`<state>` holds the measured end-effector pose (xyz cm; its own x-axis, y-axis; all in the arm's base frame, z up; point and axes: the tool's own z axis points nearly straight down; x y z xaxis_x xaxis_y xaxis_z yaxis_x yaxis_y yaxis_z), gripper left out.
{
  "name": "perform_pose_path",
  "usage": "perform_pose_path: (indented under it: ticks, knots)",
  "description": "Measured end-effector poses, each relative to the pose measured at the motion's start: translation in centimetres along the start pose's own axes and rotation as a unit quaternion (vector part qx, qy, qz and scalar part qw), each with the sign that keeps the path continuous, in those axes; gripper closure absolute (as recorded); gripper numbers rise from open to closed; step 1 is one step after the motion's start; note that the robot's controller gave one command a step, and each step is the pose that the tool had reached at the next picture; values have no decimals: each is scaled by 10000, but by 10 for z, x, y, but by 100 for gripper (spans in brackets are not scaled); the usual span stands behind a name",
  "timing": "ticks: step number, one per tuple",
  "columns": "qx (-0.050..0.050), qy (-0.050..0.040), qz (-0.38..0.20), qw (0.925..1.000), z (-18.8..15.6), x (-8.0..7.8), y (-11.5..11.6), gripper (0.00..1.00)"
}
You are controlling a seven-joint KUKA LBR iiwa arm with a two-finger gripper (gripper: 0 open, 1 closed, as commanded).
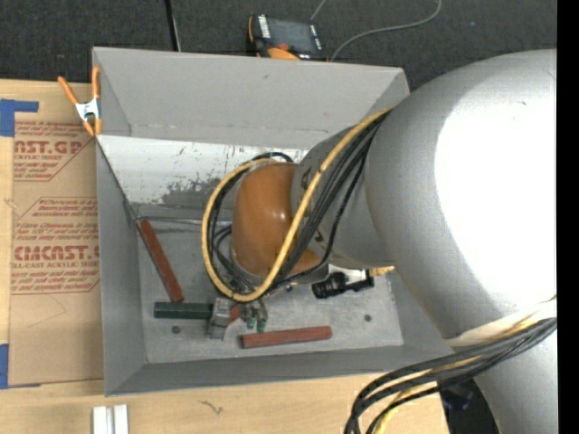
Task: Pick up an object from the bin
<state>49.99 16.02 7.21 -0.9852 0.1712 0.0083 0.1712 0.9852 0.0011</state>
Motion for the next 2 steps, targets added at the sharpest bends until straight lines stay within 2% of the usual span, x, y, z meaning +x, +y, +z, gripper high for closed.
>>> perform_pose_path:
  ticks: [1,2]
  knots:
    - [-17,-79,9,10000,-143,-6,-1,100]
    - [-2,-71,-1816,9834,-177,-22,42,100]
